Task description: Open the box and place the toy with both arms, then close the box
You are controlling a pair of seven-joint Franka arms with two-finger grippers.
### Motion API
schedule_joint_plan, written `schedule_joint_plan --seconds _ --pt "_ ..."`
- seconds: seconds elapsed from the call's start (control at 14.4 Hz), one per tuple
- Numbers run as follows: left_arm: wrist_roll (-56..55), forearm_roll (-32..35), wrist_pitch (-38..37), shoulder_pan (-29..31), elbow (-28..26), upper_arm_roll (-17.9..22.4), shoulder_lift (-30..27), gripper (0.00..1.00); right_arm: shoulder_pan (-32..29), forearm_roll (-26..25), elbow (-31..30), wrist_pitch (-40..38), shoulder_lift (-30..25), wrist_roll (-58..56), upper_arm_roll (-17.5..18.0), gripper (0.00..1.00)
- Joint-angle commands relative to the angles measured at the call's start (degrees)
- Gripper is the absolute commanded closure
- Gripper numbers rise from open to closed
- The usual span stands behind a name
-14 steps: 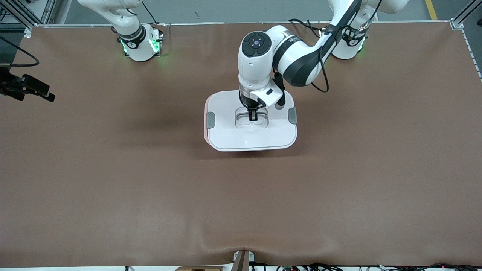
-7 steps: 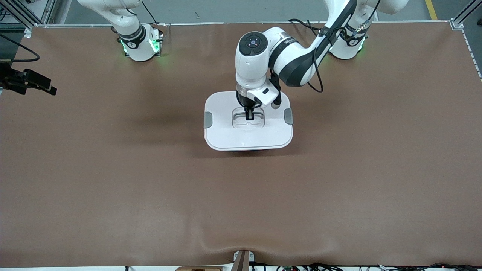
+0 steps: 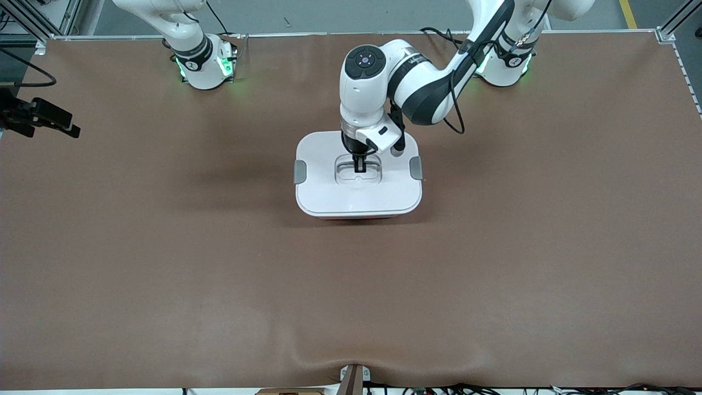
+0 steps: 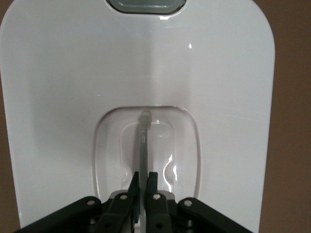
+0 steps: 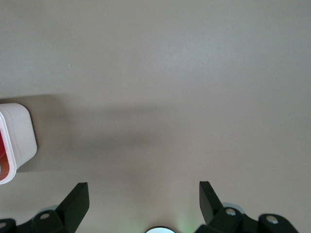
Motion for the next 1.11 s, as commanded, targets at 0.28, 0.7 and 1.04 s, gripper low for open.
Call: schedule_joint_plan --seconds 0.28,0.7,1.04 --pt "-3.7 3.6 1.6 -1.4 -1.8 0.1 -0.5 1.00 2.6 -4.9 0.7 1.0 -0.2 1.6 0.4 0.00" --pt "-3.8 4.0 1.8 -1.4 -2.2 0.1 -0.4 1.00 0.0 0.1 0.7 1.7 0.0 1.6 0.1 0.00" --pt "-4.2 4.0 2.7 -1.7 -2.2 0.1 0.2 1.00 0.4 0.2 0.5 1.6 0.0 1.6 0.3 0.00"
